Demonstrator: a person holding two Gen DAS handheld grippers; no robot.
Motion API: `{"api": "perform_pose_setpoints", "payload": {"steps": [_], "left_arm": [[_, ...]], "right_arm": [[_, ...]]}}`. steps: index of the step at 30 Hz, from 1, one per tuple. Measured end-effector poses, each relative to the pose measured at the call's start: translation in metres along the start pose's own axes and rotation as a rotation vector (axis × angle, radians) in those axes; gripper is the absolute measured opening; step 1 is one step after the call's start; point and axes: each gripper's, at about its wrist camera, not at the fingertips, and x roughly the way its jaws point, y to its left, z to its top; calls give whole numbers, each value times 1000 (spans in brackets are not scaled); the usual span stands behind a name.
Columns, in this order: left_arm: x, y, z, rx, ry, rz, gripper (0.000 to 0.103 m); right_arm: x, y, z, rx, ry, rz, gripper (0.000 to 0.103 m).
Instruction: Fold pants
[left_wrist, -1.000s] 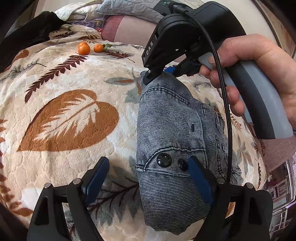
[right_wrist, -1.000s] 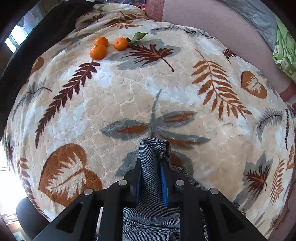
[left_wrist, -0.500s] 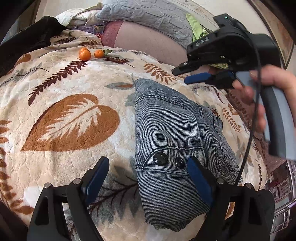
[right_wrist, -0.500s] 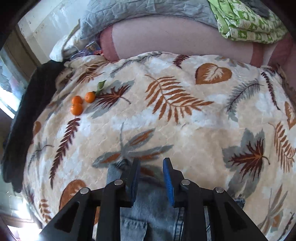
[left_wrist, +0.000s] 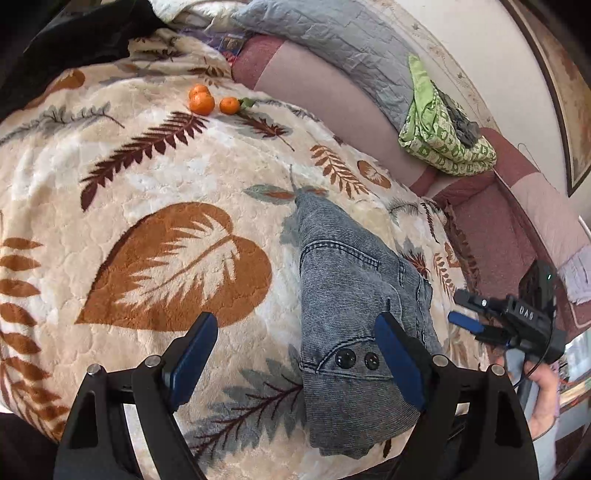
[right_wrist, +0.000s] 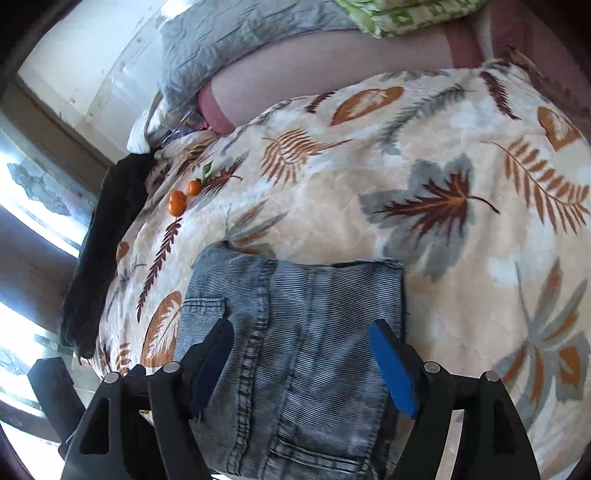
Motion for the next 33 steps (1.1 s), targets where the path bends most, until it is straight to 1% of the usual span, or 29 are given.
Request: {"api": "perform_pose_setpoints", "payload": {"steps": [2, 3, 5, 8, 9, 10, 11, 13, 15, 17, 18, 19, 20, 21, 22, 23, 24, 25, 26, 28, 30, 33], "left_arm": [[17, 6, 9, -45, 71, -27, 87], [25, 8, 12, -56, 100, -45, 87], [39, 6, 15, -79, 147, -74, 87], [55, -6, 15, -66, 199, -125, 87], [60, -10, 14, -57, 209, -126, 87], [63, -15, 14, -43, 215, -128, 87], [66, -19, 13, -32, 224, -137, 87], [74, -25, 14, -26, 258, -163, 87], [80, -29, 15, -22, 265, -157, 87], [84, -36, 14, -1, 269, -141, 86], [84, -40, 13, 13, 264, -123, 86], [83, -43, 12, 34, 259, -100, 82], [83, -48, 10, 68, 255, -58, 72], [82, -53, 9, 108, 251, -3, 67], [79, -55, 7, 141, 242, 24, 61], [76, -60, 5, 174, 230, 42, 53], [72, -64, 3, 214, 214, 72, 48], [67, -71, 1, 259, 194, 101, 41], [61, -79, -2, 301, 172, 122, 37], [50, -93, -4, 375, 127, 151, 36], [38, -105, -4, 429, 83, 166, 36], [20, -120, 8, 454, 23, 137, 35]], "right_arm": [[1, -33, -5, 86, 30, 18, 79], [4, -48, -8, 132, 43, 43, 79], [11, -70, -13, 215, 68, 142, 79], [24, -82, -16, 279, 104, 316, 79], [30, -80, -16, 283, 130, 351, 79], [40, -77, -17, 281, 178, 366, 79], [51, -75, -17, 282, 222, 366, 79], [57, -68, -16, 268, 225, 359, 81], [61, -58, -13, 257, 239, 371, 81], [69, -46, -13, 234, 230, 327, 81], [71, -38, -14, 200, 219, 294, 81], [70, -29, -16, 160, 204, 259, 79], [69, -23, -19, 130, 193, 229, 63], [69, -21, -21, 122, 192, 223, 54], [69, -20, -24, 124, 186, 226, 45], [67, -18, -25, 110, 172, 216, 40], [64, -15, -27, 91, 154, 201, 39], [61, -12, -28, 81, 139, 194, 36], [56, -8, -29, 67, 125, 188, 33], [44, 3, -29, 23, 95, 179, 32], [30, 15, -27, -14, 69, 181, 31], [6, 26, -18, -57, 12, 182, 31]]}}
